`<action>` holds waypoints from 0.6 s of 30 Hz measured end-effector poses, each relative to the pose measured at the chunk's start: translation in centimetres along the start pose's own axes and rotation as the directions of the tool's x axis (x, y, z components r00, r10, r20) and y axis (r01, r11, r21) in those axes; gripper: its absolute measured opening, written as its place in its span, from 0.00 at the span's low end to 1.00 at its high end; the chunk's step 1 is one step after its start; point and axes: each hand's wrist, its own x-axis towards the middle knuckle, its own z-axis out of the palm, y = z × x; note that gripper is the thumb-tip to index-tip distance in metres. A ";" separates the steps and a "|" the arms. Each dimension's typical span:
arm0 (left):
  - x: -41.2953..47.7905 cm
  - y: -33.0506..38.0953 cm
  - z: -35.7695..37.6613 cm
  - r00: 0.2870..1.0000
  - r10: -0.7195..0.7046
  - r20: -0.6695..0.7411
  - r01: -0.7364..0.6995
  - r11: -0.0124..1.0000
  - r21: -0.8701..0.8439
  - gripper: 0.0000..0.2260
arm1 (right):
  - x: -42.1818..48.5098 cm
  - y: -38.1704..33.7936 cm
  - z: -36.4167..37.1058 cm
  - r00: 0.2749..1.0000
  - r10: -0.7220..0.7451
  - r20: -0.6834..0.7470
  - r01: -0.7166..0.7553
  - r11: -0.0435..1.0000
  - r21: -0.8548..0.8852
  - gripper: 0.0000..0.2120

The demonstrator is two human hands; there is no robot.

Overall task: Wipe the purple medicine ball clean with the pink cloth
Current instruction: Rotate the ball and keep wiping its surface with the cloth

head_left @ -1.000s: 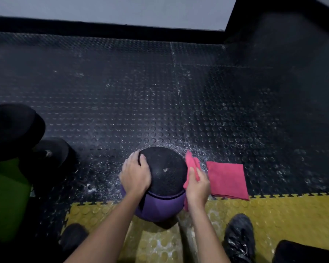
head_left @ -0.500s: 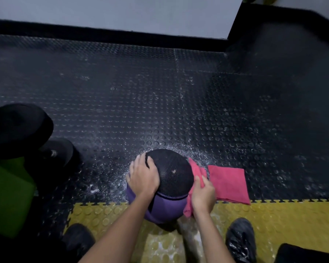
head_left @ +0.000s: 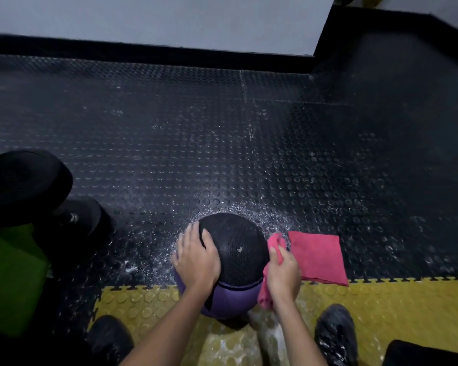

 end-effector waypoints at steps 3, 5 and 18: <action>-0.4 0.6 0.1 1.000 0.008 0.016 -0.009 0.999 0.037 0.20 | -3.6 -4.0 0.7 0.874 -0.481 -0.062 0.472 0.873 -0.122 0.11; -0.8 0.5 0.0 0.999 0.024 0.029 -0.025 0.999 0.026 0.21 | -5.1 -5.2 1.6 0.766 -0.643 0.005 0.628 0.747 -0.220 0.12; -4.2 -2.3 0.8 0.982 0.142 -0.124 -0.145 0.989 -0.020 0.29 | -2.4 -3.5 -0.8 0.964 -0.258 0.057 0.263 0.920 -0.292 0.13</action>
